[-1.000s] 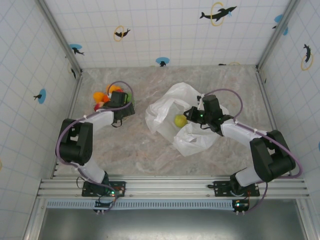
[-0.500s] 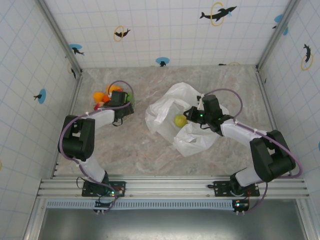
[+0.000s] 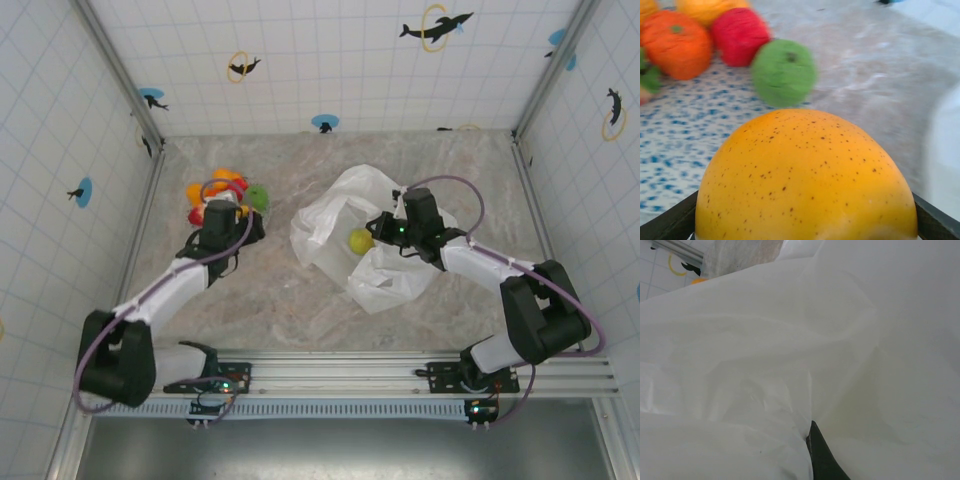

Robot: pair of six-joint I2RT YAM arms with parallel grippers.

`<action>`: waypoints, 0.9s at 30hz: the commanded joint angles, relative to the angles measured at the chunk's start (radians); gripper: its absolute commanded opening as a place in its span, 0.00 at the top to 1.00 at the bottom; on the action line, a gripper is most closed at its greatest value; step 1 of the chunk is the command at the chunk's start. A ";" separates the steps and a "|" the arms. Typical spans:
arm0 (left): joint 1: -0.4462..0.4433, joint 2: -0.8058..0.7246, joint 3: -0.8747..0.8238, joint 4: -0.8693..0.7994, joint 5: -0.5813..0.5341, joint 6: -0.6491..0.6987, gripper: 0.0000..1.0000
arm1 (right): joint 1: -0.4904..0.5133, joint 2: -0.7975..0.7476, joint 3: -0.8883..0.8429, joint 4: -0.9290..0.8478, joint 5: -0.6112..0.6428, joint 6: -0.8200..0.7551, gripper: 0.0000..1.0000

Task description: Place the fruits into the plastic bag

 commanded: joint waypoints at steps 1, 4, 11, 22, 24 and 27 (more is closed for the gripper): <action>-0.121 -0.106 -0.050 0.008 0.105 0.007 0.41 | 0.005 0.008 0.037 -0.014 0.014 -0.009 1.00; -0.227 -0.184 -0.081 0.017 0.173 0.020 0.43 | 0.006 0.012 0.041 -0.025 0.017 -0.012 1.00; -0.412 -0.274 -0.116 0.063 0.310 0.077 0.44 | 0.012 0.027 0.062 -0.036 0.018 -0.015 1.00; -0.502 -0.156 -0.085 0.103 0.328 0.136 0.45 | 0.010 0.045 0.080 -0.031 -0.034 -0.003 1.00; -0.502 -0.096 -0.061 0.100 0.297 0.144 0.44 | 0.006 0.041 0.075 -0.027 -0.049 0.004 1.00; -0.502 -0.008 -0.035 0.145 0.306 0.144 0.44 | -0.001 0.034 0.064 -0.007 -0.066 0.027 1.00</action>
